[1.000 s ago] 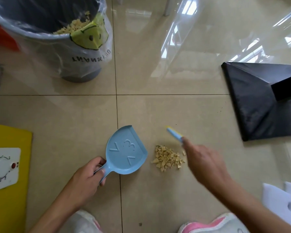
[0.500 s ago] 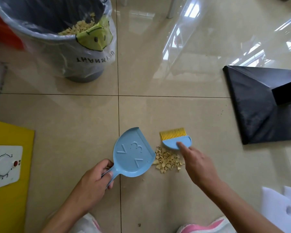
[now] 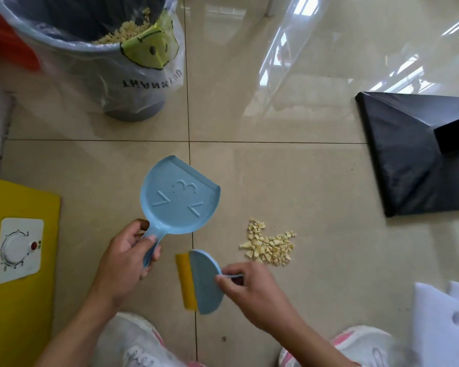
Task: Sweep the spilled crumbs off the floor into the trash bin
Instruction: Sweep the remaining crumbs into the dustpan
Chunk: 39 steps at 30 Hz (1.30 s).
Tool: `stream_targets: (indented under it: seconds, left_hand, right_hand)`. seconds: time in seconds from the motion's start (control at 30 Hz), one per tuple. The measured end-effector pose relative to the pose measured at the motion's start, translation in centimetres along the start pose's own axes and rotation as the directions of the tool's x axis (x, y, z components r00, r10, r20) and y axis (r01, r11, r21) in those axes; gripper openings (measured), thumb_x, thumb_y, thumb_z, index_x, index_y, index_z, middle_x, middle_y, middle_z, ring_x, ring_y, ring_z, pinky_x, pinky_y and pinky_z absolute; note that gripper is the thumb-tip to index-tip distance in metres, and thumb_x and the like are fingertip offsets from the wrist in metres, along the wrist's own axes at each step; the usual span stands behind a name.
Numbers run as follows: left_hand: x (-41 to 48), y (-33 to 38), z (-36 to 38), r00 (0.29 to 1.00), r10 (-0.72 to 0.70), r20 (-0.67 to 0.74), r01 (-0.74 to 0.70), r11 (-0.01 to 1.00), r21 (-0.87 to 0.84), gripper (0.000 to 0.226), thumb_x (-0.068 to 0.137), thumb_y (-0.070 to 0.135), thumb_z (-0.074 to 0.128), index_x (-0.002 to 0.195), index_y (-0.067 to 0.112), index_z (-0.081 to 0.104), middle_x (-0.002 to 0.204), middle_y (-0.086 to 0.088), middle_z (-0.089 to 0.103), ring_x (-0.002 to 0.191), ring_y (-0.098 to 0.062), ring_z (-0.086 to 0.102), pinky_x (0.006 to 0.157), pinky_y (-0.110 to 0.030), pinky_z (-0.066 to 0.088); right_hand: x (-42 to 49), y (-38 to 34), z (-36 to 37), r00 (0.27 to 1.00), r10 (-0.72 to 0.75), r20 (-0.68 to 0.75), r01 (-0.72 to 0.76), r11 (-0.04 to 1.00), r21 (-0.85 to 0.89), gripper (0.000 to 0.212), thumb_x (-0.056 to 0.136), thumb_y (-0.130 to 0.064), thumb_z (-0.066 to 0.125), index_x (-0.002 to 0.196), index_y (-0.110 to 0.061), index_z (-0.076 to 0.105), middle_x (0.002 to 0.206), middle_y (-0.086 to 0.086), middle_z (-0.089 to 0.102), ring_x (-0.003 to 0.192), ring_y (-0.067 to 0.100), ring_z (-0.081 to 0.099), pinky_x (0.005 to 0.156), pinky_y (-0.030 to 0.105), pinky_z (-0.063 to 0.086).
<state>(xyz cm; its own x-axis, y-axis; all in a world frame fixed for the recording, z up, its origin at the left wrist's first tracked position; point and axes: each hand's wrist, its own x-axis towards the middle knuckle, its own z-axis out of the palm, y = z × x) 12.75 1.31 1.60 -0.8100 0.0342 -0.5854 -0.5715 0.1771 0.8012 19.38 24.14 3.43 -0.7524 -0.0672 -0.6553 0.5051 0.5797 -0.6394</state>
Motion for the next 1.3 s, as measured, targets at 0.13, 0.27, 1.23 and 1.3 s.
stream_targets:
  seconds: [0.13, 0.27, 1.23, 1.3]
  left_hand:
    - [0.2, 0.0, -0.3, 1.0, 0.005, 0.004, -0.005, 1.0, 0.002, 0.012, 0.103, 0.001, 0.045, 0.098, -0.003, 0.055, 0.066, -0.017, 0.053, 0.039, -0.013, 0.035, 0.037, -0.019, 0.031]
    - [0.0, -0.4, -0.1, 1.0, 0.001, 0.022, -0.001, 1.0, 0.023, 0.014, 0.103, 0.002, 0.045, 0.097, 0.001, 0.058, 0.065, -0.013, 0.054, 0.041, -0.013, 0.036, 0.038, -0.021, 0.032]
    - [1.7, -2.4, 0.7, 0.997, -0.001, 0.076, -0.027, 0.928, 0.372, 0.017, 0.101, 0.024, 0.057, 0.086, 0.017, 0.064, 0.054, 0.003, 0.06, 0.044, -0.005, 0.043, 0.057, -0.029, 0.038]
    - [2.1, -2.3, 0.2, 0.988, 0.004, 0.155, -0.075, 0.889, 0.453, 0.021, 0.102, 0.029, 0.057, 0.084, 0.019, 0.063, 0.054, 0.004, 0.06, 0.044, -0.003, 0.045, 0.057, -0.029, 0.039]
  right_hand:
    - [2.2, 0.7, 2.4, 0.994, 0.103, 0.022, -0.098, 0.979, -0.178, 0.027, 0.084, -0.035, 0.062, 0.093, -0.017, 0.08, 0.077, 0.0, 0.076, 0.065, 0.013, 0.068, 0.059, 0.037, 0.054]
    - [3.3, 3.0, -3.3, 0.98, 0.148, -0.133, -0.177, 0.954, -0.243, 0.021, 0.084, -0.032, 0.068, 0.094, -0.02, 0.082, 0.076, -0.001, 0.076, 0.067, 0.013, 0.069, 0.059, 0.033, 0.052]
    - [-0.8, 6.8, -7.7, 0.717, 0.515, -0.469, -0.158, 0.776, 0.611, 0.019, 0.089, -0.013, 0.07, 0.079, 0.003, 0.072, 0.053, 0.012, 0.061, 0.045, 0.017, 0.044, 0.048, 0.027, 0.038]
    - [-2.4, 6.4, -9.8, 0.68, 0.466, -0.567, -0.21, 0.864, 0.458, 0.015, 0.088, -0.011, 0.067, 0.077, -0.003, 0.073, 0.05, 0.01, 0.064, 0.043, 0.016, 0.047, 0.051, 0.029, 0.041]
